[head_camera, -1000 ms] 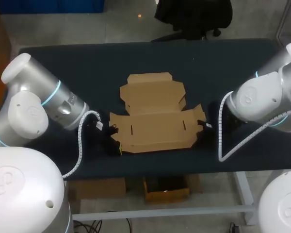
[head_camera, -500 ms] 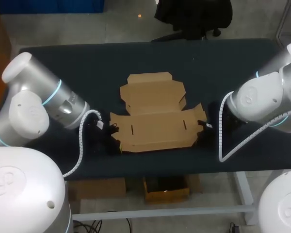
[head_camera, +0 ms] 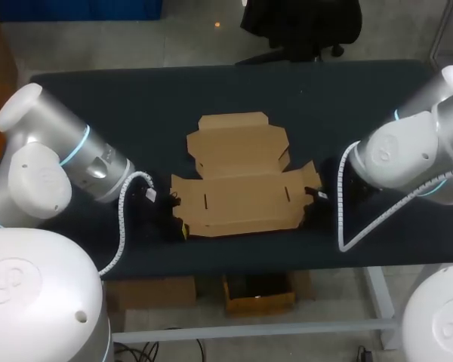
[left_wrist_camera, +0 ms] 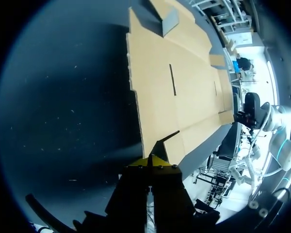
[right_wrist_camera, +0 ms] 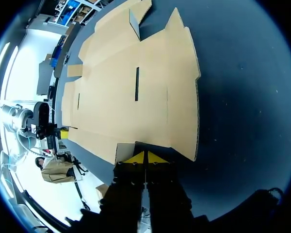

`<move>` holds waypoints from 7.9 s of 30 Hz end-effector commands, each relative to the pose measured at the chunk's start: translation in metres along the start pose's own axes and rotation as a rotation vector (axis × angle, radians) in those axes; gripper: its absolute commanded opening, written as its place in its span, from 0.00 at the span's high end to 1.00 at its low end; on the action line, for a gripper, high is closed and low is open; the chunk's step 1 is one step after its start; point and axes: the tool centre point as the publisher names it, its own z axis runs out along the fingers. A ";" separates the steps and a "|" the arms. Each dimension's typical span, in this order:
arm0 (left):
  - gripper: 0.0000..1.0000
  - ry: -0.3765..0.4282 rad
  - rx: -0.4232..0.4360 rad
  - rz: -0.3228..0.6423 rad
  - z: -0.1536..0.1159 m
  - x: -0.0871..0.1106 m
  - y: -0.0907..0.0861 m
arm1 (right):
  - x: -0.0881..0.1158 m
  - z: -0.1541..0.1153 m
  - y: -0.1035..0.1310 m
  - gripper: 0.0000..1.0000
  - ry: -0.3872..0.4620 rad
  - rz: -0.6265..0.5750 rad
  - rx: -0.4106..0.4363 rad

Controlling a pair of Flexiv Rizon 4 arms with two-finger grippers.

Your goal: Assemble the packaging by folding the flat box into shape, placing the metal phone stand inside, and closing the box properly

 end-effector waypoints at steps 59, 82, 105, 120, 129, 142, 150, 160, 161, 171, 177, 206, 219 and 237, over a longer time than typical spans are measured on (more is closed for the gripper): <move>1.00 -0.039 0.041 -0.017 -0.004 0.001 0.009 | -0.026 -0.035 -0.004 1.00 -0.047 0.063 -0.068; 1.00 -0.044 0.024 -0.026 0.009 0.008 0.003 | -0.018 -0.015 0.012 1.00 -0.027 0.019 -0.007; 1.00 -0.020 0.002 0.004 0.016 0.016 0.002 | -0.011 -0.004 0.014 1.00 -0.027 0.003 0.032; 1.00 -0.027 -0.013 0.041 0.022 0.027 0.003 | -0.011 -0.007 0.013 1.00 -0.032 0.006 0.022; 1.00 -0.026 -0.018 0.055 0.023 0.030 0.004 | -0.012 -0.008 0.012 1.00 -0.032 0.009 0.020; 1.00 -0.025 -0.028 0.069 0.026 0.035 0.005 | -0.017 -0.009 0.010 1.00 -0.033 0.019 0.018; 1.00 -0.020 -0.035 0.078 0.029 0.038 0.005 | -0.020 -0.014 0.007 1.00 -0.041 0.028 0.014; 1.00 -0.011 -0.030 0.096 0.029 0.045 0.006 | -0.023 -0.016 0.006 1.00 -0.047 0.036 0.011; 1.00 -0.015 -0.032 0.100 0.030 0.046 0.006 | -0.023 -0.016 0.006 1.00 -0.048 0.036 0.011; 1.00 -0.021 -0.036 0.104 0.032 0.049 0.005 | -0.027 -0.020 0.003 1.00 -0.053 0.044 0.003; 1.00 -0.025 -0.039 0.109 0.034 0.052 0.005 | -0.031 -0.023 0.002 1.00 -0.054 0.050 -0.002; 1.00 -0.095 0.070 0.024 0.004 0.024 0.021 | -0.058 -0.052 -0.020 1.00 -0.065 0.114 -0.050; 1.00 -0.110 0.135 -0.030 -0.029 0.004 0.025 | -0.063 -0.079 -0.028 1.00 -0.078 0.105 -0.073; 1.00 -0.127 0.180 -0.047 -0.044 0.005 0.024 | -0.081 -0.110 -0.032 0.97 -0.074 0.074 -0.071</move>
